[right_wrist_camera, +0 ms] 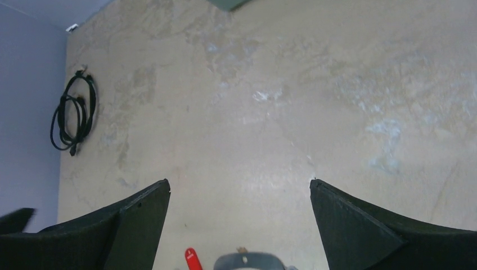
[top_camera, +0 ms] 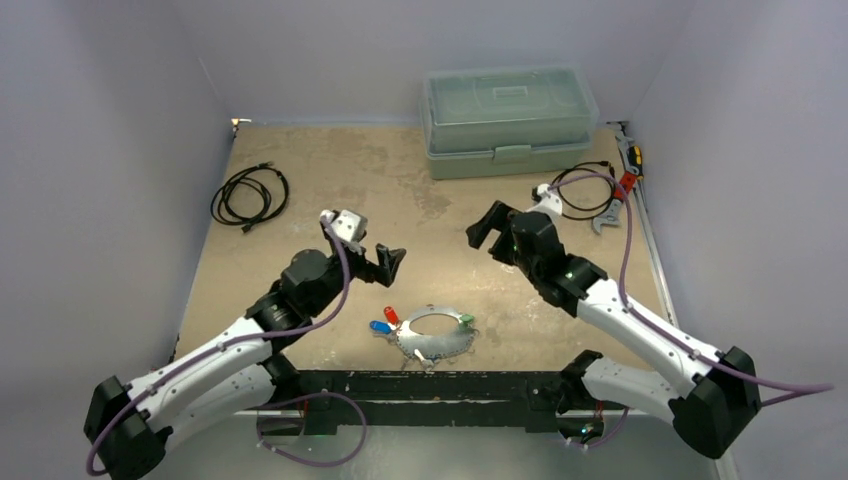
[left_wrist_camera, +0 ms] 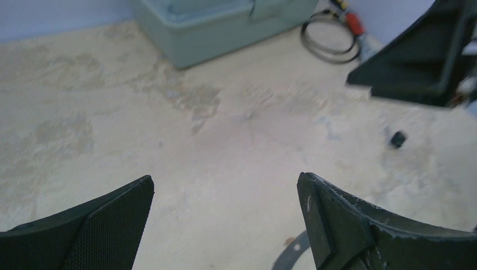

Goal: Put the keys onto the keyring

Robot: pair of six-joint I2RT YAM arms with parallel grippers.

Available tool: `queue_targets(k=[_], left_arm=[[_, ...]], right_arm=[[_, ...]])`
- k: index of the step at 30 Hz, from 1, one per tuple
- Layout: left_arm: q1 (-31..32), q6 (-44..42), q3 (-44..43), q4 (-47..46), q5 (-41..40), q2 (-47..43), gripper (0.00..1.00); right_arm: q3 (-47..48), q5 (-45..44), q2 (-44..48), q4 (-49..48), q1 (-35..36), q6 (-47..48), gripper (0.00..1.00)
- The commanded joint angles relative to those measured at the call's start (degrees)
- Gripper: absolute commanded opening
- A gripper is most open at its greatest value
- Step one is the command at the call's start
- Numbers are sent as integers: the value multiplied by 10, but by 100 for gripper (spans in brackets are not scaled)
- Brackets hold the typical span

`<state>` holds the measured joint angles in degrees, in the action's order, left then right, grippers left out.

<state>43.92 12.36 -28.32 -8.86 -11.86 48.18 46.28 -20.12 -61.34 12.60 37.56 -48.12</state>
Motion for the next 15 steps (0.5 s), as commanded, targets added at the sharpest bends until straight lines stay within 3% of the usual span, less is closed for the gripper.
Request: queue_targets(k=[1,6,12,15], left_arm=[[8,60,-25,-21,40,-37,99],[18,63,-116,102,22,43,99],[17,52,-113,105,5,66,99],[18,39,-119,103,6,67,99]], right_arm=[[-43,39,55,47,1,-122,98],[-35,82,78,111,6,-172,97],[-17,76,28,245,12,-193,99],[-76,73,16,222,14,-189,96]])
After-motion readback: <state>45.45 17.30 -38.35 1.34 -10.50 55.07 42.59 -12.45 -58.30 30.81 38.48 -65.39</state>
